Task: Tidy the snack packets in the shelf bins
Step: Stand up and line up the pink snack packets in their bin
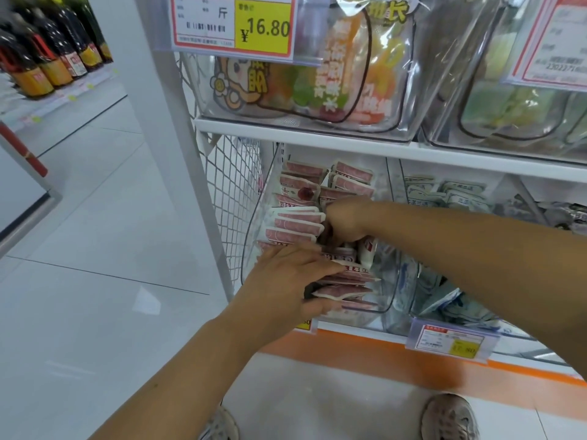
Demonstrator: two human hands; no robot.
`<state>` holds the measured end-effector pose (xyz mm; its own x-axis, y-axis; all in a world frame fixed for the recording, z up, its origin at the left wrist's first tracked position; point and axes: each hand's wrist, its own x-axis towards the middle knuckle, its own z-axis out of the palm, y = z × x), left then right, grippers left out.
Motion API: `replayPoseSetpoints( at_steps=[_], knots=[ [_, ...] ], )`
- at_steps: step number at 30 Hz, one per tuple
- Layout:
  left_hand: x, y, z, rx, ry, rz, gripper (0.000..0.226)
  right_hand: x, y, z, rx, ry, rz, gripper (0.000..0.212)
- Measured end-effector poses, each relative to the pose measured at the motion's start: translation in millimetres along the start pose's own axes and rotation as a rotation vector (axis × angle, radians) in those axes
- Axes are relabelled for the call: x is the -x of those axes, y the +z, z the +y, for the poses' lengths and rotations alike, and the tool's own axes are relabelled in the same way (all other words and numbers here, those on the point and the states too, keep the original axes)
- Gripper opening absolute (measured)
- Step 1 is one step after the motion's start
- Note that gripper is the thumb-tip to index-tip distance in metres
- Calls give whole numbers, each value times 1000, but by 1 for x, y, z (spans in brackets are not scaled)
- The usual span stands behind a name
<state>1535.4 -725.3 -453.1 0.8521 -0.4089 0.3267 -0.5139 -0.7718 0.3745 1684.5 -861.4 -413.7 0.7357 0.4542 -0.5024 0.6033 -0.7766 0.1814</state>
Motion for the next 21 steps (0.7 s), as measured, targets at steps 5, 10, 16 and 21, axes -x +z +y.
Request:
replayPoseSetpoints(
  at_steps=[5, 10, 16, 21],
  knots=[
    [4, 1, -5, -33, -5, 4, 55, -2, 3, -2, -18, -47, -54, 28],
    [5, 2, -3, -29, 4, -2, 54, -4, 8, -1, 27, 2, 22, 31],
    [4, -5, -2, 44, -10, -60, 48, 15, 9, 7, -189, -80, 29, 17],
    [4, -6, 2, 17, 14, -22, 41, 31, 5, 17, -281, -129, 192, 18]
  ],
)
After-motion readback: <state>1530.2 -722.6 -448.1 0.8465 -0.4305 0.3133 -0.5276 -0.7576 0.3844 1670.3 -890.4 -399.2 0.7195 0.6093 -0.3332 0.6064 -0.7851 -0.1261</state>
